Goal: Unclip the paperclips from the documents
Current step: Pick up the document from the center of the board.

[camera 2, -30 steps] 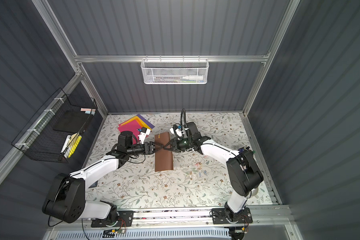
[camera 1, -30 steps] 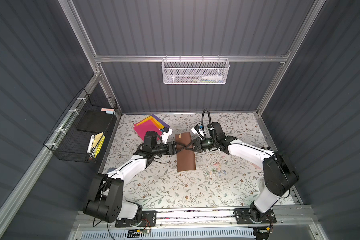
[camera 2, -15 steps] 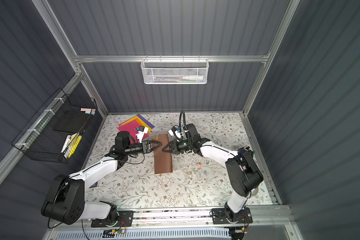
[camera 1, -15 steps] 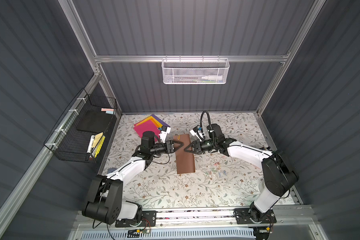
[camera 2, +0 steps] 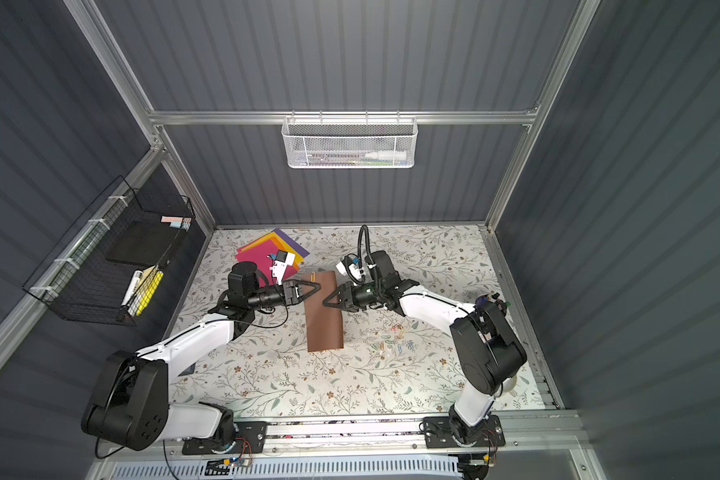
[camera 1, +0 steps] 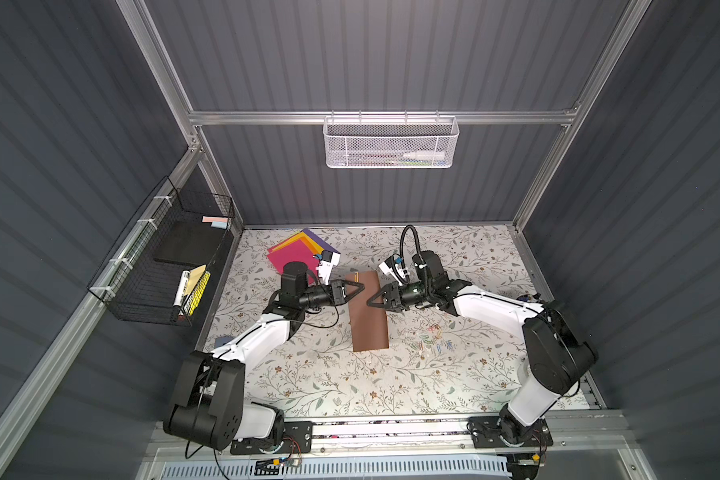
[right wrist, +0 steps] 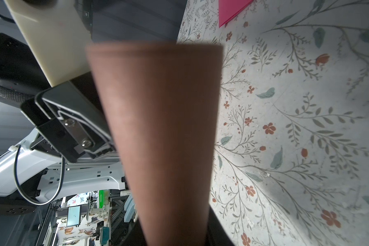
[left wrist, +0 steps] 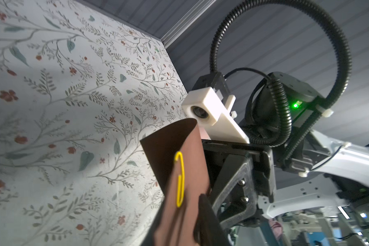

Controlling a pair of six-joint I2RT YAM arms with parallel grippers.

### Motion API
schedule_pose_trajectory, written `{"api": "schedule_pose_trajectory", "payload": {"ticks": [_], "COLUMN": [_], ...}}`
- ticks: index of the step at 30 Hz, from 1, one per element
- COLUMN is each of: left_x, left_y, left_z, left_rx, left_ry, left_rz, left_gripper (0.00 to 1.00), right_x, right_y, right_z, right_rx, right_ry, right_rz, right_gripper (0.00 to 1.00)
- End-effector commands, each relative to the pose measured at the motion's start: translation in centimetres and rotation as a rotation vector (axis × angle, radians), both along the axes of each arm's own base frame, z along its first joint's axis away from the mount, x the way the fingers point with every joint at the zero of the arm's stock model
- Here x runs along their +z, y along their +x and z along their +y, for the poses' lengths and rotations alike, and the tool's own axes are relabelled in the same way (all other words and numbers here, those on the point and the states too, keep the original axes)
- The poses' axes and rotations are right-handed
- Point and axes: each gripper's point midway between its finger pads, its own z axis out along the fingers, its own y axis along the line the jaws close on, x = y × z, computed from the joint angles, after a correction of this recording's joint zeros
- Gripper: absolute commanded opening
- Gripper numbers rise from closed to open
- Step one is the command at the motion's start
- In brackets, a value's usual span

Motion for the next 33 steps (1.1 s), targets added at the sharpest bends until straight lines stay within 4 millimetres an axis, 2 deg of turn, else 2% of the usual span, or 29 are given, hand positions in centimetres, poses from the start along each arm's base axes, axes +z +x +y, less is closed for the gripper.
{"api": "schedule_pose_trajectory", "payload": {"ticks": [1,2,7,13,18,21,24,29,33], "left_x": [1.9,1.8,2.1,2.4,2.6,2.1,1.5,1.2,1.4], "left_y": [-0.5,-0.6,-1.2,-1.1,-0.3,0.2,0.5,0.2,-0.4], "left_z": [-0.1,-0.1,0.0,0.2,0.2,0.2,0.3,0.1,0.0], "left_rx": [-0.036,-0.038,-0.040,-0.024,-0.023,-0.043,-0.056,-0.113,-0.146], "left_ry": [-0.012,-0.011,-0.019,-0.019,0.037,0.103,0.167,0.200,0.237], "left_rz": [-0.053,-0.049,-0.051,-0.059,-0.085,-0.090,-0.099,-0.111,-0.131], "left_gripper": [0.41,0.40,0.26,0.00,0.00,0.00,0.00,0.00,0.02], "right_x": [1.6,1.6,1.8,1.6,0.3,-0.6,-0.7,0.4,1.9], "right_y": [0.4,0.5,0.7,0.4,-0.4,-1.1,-1.5,-0.9,0.7], "right_z": [0.5,0.6,0.5,0.9,0.1,-1.6,-3.9,-7.8,-10.7], "right_rx": [-0.012,-0.016,-0.041,-0.016,0.010,0.041,0.062,0.027,-0.037], "right_ry": [0.040,0.042,0.050,0.057,-0.023,-0.134,-0.203,-0.271,-0.320], "right_rz": [-0.032,-0.031,-0.036,-0.019,-0.028,-0.077,-0.136,-0.221,-0.309], "right_gripper": [0.31,0.31,0.30,0.33,0.59,0.69,0.77,0.83,0.85]}}
